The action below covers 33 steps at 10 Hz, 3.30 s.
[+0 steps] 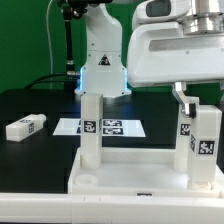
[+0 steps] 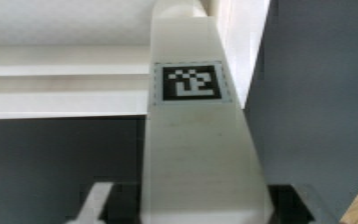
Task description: Assemble desk
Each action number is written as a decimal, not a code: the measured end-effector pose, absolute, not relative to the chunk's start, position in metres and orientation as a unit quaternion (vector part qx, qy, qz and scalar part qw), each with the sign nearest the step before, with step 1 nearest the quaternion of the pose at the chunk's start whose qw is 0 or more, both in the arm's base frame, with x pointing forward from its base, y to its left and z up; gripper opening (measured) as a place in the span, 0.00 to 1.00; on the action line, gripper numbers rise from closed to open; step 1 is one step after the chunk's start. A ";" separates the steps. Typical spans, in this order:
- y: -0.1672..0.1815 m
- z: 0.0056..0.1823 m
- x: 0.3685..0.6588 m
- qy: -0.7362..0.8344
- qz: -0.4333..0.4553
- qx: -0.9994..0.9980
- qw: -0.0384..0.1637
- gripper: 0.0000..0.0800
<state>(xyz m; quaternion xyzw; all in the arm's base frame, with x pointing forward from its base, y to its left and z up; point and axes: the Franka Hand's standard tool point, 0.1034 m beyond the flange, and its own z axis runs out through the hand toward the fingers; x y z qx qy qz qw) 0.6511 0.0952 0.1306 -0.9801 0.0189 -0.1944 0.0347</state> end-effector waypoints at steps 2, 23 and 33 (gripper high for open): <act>0.095 0.131 0.651 0.019 -0.194 -0.980 0.035 0.70; 0.091 0.127 0.661 0.018 -0.001 -0.999 0.049 0.65; 0.090 0.123 0.661 0.106 -0.003 -0.993 0.049 0.36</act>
Offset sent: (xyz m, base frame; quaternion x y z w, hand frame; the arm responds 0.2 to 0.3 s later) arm -0.0079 -0.0049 0.0026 -0.0108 -0.0025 -0.0149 0.9998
